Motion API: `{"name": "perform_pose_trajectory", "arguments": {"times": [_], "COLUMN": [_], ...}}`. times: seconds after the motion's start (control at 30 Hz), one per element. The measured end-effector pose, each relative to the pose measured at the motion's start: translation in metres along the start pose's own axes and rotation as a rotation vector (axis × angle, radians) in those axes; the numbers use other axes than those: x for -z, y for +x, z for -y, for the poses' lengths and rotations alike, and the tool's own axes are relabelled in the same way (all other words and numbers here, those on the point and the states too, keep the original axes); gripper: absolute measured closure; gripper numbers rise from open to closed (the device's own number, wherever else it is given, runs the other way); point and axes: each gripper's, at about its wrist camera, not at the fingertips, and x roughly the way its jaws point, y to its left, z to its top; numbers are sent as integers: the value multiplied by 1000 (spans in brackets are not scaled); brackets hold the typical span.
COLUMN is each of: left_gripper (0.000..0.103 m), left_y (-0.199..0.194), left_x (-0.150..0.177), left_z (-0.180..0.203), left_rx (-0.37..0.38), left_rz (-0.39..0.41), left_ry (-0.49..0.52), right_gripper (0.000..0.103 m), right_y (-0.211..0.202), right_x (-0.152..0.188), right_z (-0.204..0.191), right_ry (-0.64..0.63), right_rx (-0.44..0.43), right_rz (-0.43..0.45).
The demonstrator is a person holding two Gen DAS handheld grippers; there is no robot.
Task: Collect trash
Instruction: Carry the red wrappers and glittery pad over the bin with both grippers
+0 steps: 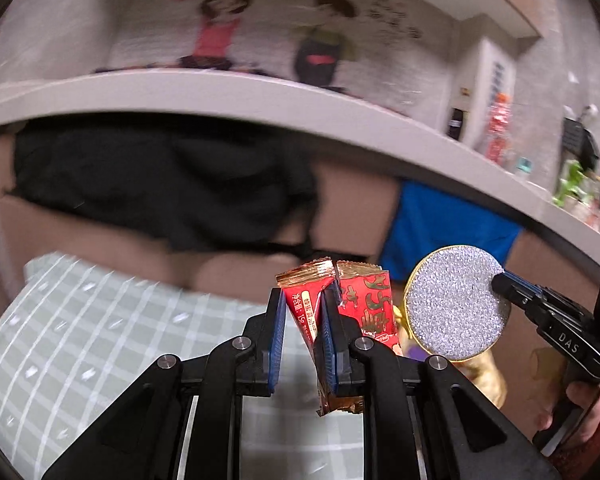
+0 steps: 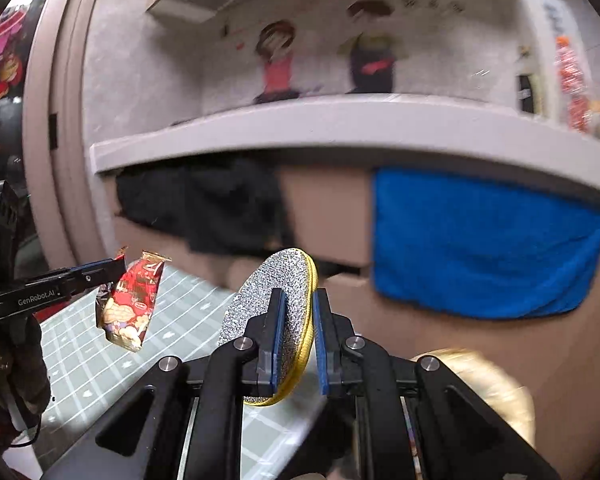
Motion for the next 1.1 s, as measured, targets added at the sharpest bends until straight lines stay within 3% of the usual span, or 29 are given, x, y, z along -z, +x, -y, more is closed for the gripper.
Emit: {"name": "perform_pose_trajectory", "arguments": {"times": [0.23, 0.43, 0.77, 1.1], "left_gripper": [85, 85, 85, 85], "left_y": [52, 92, 136, 172], "left_x": [-6, 14, 52, 73], "left_z": [92, 141, 167, 166], "left_rx": [141, 199, 187, 186], "left_rz": [-19, -65, -160, -239], "left_ry": [64, 68, 114, 105], "right_gripper": [90, 90, 90, 90], "right_y": [-50, -71, -57, -23], "right_x": [0, 16, 62, 90], "right_z": [72, 122, 179, 196], "right_ry": [12, 44, 178, 227], "right_rx": [165, 264, 268, 256], "right_rz": [68, 60, -16, -98]}}
